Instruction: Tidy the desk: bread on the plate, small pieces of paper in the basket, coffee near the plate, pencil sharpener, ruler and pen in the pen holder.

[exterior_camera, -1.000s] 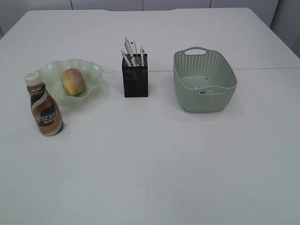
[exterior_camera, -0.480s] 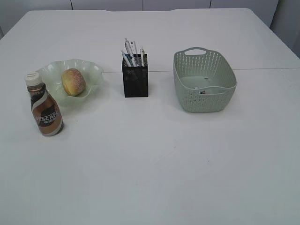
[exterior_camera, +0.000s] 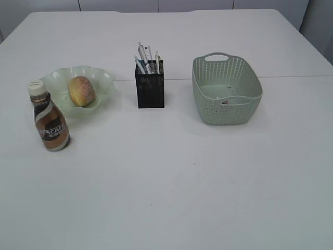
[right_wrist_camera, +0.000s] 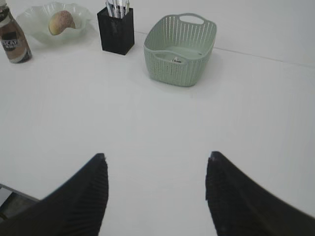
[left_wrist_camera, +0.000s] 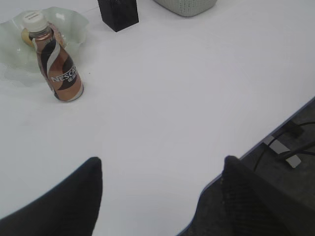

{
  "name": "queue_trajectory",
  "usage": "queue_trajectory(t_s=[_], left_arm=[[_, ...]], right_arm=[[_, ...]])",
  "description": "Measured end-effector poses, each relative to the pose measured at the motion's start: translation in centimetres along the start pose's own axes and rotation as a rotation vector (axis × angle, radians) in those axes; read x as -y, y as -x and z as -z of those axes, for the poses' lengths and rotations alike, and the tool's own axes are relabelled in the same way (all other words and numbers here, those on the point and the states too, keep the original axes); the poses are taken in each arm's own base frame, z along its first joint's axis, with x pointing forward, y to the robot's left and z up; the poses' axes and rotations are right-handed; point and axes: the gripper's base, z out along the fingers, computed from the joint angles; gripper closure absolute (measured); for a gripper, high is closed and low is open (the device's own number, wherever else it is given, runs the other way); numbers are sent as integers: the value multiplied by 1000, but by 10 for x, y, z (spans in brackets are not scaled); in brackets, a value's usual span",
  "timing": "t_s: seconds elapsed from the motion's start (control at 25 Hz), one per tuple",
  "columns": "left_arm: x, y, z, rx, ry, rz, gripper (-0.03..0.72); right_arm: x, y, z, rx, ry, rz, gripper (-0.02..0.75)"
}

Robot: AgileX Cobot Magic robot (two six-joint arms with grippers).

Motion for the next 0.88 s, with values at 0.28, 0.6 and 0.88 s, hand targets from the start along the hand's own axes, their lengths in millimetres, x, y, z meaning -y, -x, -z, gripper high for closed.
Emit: queue_trajectory(t_s=[0.28, 0.6, 0.88], left_arm=[[-1, 0, 0, -1, 12, -6, 132], [-2, 0, 0, -3, 17, -9, 146], [-2, 0, 0, -3, 17, -9, 149]], right_arm=[[-5, -22, -20, -92, 30, -6, 279], [-6, -26, -23, -119, 30, -4, 279], [-6, -26, -23, -120, 30, -4, 279]])
